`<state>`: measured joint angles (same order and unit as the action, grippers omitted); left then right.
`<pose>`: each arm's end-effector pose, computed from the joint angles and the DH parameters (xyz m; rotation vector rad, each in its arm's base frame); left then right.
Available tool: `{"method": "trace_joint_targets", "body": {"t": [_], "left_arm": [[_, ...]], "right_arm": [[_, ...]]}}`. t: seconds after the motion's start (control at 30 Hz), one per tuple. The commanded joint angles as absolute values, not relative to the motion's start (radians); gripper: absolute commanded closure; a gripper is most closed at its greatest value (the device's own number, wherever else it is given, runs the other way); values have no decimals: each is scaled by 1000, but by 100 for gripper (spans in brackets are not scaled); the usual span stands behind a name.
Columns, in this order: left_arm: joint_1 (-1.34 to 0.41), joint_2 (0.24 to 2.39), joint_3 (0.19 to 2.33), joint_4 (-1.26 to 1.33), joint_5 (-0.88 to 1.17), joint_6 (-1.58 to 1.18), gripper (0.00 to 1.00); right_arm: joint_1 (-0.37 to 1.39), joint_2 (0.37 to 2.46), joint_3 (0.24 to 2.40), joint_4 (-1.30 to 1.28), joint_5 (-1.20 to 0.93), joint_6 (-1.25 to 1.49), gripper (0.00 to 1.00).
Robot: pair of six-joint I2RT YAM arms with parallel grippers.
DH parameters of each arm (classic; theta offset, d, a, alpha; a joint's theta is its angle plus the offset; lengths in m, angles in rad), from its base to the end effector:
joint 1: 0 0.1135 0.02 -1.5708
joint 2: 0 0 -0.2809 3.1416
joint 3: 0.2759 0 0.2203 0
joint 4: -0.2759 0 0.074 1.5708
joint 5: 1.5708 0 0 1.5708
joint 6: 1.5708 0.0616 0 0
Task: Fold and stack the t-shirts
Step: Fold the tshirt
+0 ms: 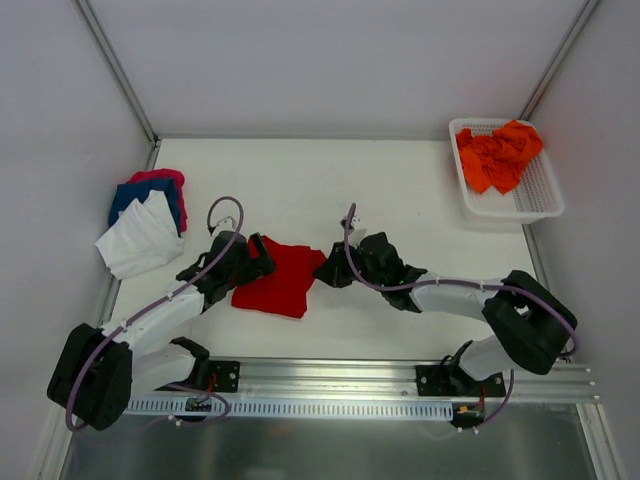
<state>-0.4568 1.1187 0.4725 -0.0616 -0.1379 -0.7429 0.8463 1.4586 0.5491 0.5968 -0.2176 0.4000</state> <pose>0.1879 -0.0829 0.1987 -0.4027 2.2802 -0.4696 0.1847 0.2288 0.2209 -0.6010 1.9261 1.0325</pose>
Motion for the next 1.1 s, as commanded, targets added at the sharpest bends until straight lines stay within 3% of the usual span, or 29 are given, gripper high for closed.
{"method": "trace_joint_targets", "body": {"t": [0.0,0.23,0.57,1.07], "left_arm": [[-454,1026,482,-102,-169,-700,1],[-454,991,483,-123,-134,-713,1],[-454,947,468,-156,-163,-709,1],[-454,874,459,-233,-115,-683,1]], "right_arm": [[876,1465,684,474,-195,335,97],[891,1679,969,410,-339,323,100],[911,2028,1052,497,-417,509,100],[910,1761,905,66,-75,419,100]]}}
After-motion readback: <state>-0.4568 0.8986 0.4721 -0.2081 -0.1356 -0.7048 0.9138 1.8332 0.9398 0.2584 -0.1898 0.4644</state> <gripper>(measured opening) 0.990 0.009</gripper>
